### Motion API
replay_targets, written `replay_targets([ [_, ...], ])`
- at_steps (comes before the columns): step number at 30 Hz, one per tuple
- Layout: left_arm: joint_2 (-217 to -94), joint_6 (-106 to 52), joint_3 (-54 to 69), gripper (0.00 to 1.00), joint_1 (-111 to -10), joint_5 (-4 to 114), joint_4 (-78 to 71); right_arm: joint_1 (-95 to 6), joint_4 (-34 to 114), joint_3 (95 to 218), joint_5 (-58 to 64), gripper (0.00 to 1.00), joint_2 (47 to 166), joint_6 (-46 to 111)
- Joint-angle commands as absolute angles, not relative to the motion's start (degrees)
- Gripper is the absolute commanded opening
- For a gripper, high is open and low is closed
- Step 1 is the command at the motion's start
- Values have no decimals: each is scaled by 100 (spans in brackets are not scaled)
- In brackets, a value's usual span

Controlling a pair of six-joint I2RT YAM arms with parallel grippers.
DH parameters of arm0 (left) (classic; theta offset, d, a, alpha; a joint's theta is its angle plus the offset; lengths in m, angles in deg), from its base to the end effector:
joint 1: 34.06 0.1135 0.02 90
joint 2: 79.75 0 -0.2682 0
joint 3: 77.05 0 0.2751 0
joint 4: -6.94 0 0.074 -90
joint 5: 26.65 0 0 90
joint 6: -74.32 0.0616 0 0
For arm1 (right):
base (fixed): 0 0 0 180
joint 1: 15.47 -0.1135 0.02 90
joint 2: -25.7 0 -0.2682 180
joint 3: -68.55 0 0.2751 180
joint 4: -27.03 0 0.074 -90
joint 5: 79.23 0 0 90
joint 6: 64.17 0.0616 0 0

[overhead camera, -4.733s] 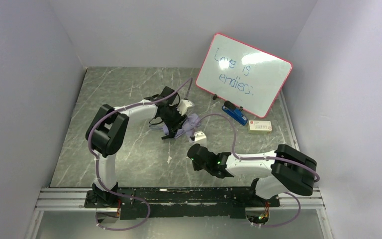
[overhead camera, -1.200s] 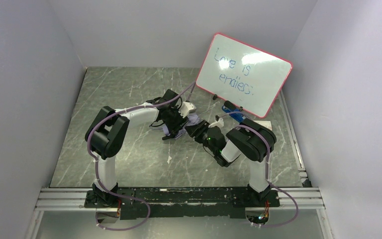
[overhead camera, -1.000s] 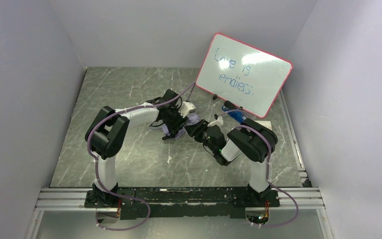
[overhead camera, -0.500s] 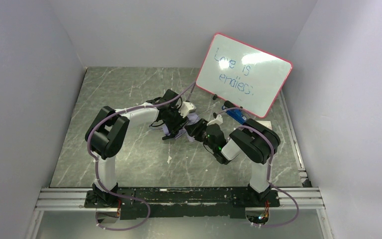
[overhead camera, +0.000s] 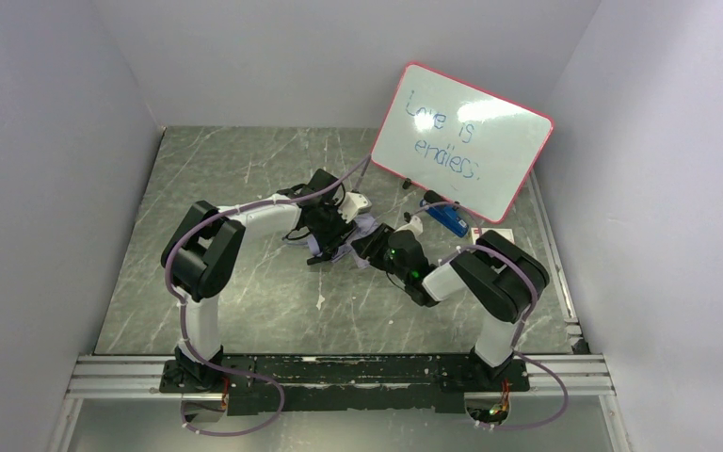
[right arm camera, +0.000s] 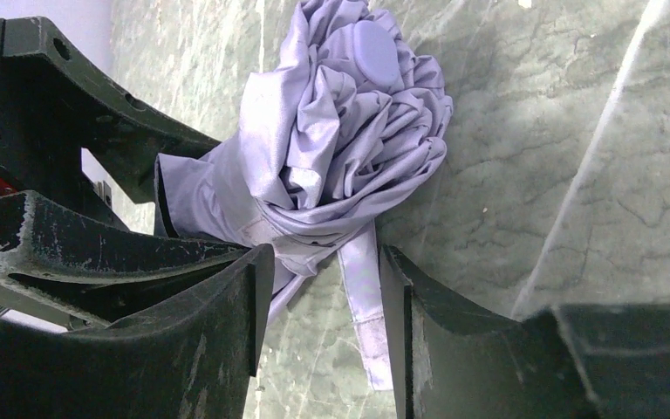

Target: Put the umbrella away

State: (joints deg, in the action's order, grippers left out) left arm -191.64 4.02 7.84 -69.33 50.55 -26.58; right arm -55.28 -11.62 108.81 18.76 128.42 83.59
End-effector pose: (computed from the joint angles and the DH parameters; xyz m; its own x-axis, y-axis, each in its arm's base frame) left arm 0.3441 -0.2601 0.1208 -0.4493 0.7204 -0.5283 0.8535 0.5208 -0.0157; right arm 0.2588 0.2046 0.0767 -0.6191 0.5744 -0.5355 -0.0238 0.6679 0.7439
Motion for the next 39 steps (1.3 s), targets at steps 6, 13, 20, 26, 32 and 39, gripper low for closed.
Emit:
replay_targets([
  [6,-19603,629,464,5,-6904,5931,-3202,-5544,-463,10691,1339,52,12943,8576],
  [13,-19603,629,474,5,-6920,5931,-3211,-5553,-603,10601,968,52,12810,8742],
  [20,-19603,621,472,5,-6931,5948,-3207,-5607,-499,10516,1064,52,12646,8861],
  [26,-19612,628,500,5,-6945,5964,-3219,-5618,-255,10524,1425,49,12695,9055],
  [32,-19603,629,472,5,-6961,5991,-3206,-5620,-379,10505,1579,32,12795,9215],
  [39,-19589,629,465,5,-6965,6005,-3206,-5634,-523,10321,1624,16,12707,9234],
])
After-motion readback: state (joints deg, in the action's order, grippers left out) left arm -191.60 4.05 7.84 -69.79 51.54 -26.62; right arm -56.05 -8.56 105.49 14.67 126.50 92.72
